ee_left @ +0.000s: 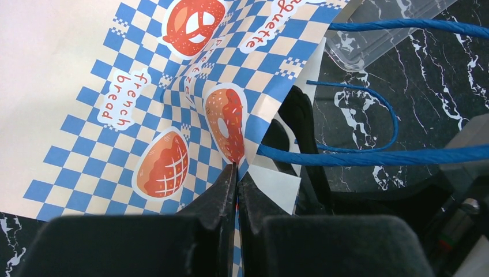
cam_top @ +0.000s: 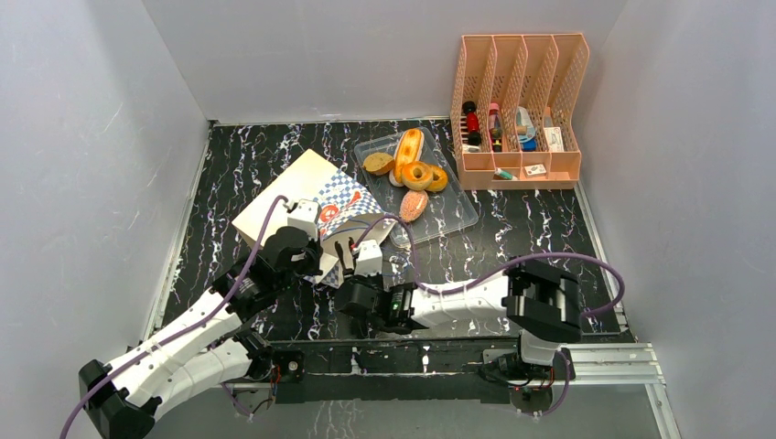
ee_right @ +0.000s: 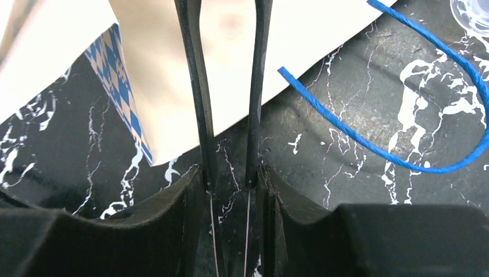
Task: Take the fake bread out of the paper bag
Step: Place the clamp on the paper bag.
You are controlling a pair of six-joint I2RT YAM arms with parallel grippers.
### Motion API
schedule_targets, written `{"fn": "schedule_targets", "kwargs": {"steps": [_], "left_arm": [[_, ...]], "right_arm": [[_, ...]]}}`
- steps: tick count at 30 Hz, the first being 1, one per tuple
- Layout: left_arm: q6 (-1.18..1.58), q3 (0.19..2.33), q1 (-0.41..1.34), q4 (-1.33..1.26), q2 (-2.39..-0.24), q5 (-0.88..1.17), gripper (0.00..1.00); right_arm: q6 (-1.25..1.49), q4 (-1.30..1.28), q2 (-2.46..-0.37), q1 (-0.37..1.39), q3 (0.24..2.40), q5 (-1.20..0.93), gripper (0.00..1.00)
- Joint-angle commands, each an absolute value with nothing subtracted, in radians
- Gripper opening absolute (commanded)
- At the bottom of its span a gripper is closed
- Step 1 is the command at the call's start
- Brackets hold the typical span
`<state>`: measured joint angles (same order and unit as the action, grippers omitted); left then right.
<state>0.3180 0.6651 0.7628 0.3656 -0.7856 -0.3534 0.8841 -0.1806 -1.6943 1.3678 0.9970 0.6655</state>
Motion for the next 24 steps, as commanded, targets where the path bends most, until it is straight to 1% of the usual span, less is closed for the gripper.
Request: {"fn": "schedule_targets", "kwargs": {"steps": [1,4,11,19,24], "left_arm": [[0.342,0.653,0.764,0.349,-0.767,-0.332,0.0],[0.346,0.655,0.764,0.356,-0.766,-0.332,0.0],[0.356,0.658,0.764,0.374,-0.765,-0.331,0.0],[0.373,0.66,0.764,0.399,-0.767,-0.334,0.0],[0.381,0.657,0.764,0.392,-0.767,-0.319,0.0]], "right_arm": [[0.858,-0.171,-1.735,1.37,1.061,0.777,0.34],[0.844,-0.149,-1.778,1.362,1.058,0.82,0.35],[0.773,-0.04,-1.779,1.321,1.016,0.885,0.36],[0.703,0.05,-1.787,1.276,1.014,0.875,0.37],[0.646,0.083,-1.831,1.256,1.045,0.844,0.37]]}}
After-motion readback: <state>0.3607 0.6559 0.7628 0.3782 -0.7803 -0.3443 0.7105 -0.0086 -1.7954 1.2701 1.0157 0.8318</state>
